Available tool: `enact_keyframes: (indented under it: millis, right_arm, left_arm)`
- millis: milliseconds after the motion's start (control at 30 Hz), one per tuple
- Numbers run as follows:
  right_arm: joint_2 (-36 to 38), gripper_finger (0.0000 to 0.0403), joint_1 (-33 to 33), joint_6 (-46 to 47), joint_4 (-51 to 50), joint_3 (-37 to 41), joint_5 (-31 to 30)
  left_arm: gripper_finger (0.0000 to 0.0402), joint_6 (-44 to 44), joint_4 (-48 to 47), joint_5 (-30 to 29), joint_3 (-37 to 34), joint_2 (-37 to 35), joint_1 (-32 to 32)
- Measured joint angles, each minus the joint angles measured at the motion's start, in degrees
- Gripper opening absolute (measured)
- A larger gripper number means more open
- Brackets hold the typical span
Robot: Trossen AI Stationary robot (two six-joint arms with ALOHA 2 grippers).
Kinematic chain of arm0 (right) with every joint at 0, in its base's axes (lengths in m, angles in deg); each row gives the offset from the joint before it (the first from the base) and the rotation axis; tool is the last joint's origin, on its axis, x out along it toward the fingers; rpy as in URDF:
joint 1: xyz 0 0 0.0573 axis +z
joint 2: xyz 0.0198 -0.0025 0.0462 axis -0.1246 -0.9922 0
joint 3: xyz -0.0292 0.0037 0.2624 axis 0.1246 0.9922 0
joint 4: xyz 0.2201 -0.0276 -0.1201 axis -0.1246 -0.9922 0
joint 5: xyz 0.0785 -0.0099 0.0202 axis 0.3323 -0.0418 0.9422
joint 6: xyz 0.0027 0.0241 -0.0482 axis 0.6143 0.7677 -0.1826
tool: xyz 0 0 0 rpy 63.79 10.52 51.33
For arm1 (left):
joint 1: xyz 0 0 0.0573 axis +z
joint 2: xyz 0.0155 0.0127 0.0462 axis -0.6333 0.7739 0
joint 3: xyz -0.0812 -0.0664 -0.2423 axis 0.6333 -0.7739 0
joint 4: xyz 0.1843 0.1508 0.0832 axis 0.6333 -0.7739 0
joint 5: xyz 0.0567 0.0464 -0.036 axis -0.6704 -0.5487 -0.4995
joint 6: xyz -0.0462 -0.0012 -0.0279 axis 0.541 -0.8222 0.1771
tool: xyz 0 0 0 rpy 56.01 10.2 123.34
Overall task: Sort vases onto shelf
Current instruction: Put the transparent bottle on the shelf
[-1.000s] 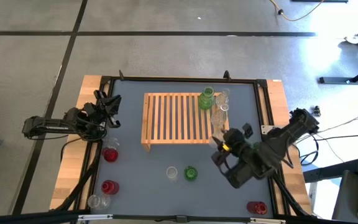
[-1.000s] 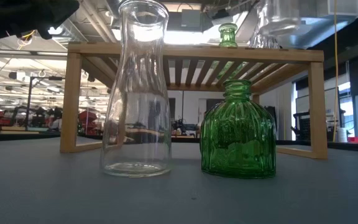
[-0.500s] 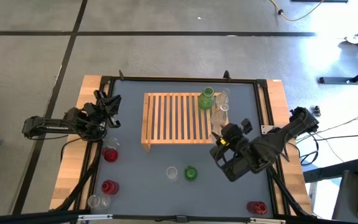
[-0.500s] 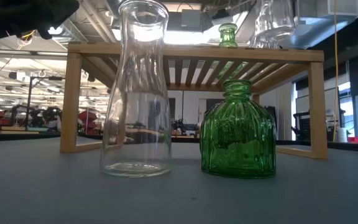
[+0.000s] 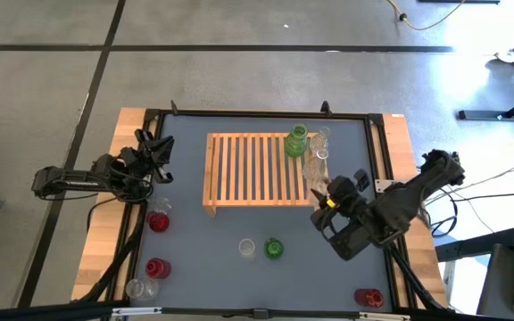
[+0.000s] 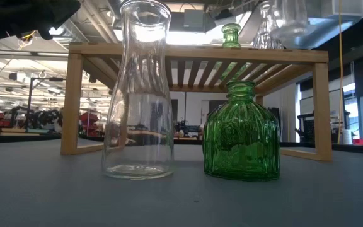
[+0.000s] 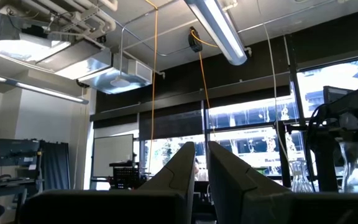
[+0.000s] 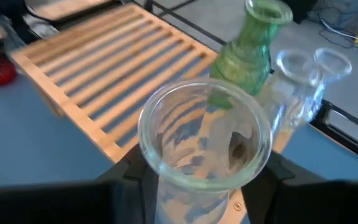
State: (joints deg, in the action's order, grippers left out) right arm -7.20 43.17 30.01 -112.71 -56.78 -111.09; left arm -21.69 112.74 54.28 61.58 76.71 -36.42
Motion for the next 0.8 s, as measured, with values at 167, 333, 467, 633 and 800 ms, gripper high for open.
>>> enact_keyframes:
  millis: [167, 333, 467, 633, 800]
  right_arm:
    - [0.0, 0.015, 1.12, 2.31, -0.01, 1.54, 0.05]
    - [0.02, 0.015, 1.1, 2.41, 0.1, 1.01, -1.26]
    - [0.02, 0.015, 0.86, 2.95, 0.37, 2.14, -2.48]
    - [0.01, 0.015, 0.72, 4.88, 0.28, 3.37, -2.46]
    - [0.0, 0.015, 0.72, 5.96, 0.27, 4.49, -3.21]
  left_arm:
    - [0.0037, 0.02, -0.02, 0.0, 0.0, 0.01, 0.0]
    - [0.0037, 0.0, 0.0, 0.0, 0.0, 0.01, -0.02]
    - [0.0037, 0.01, 0.0, 0.02, 0.0, 0.0, -0.01]
    - [0.0037, 0.02, 0.0, 0.02, 0.0, 0.0, -0.01]
    - [0.0037, 0.02, 0.0, 0.02, 0.0, 0.01, -0.02]
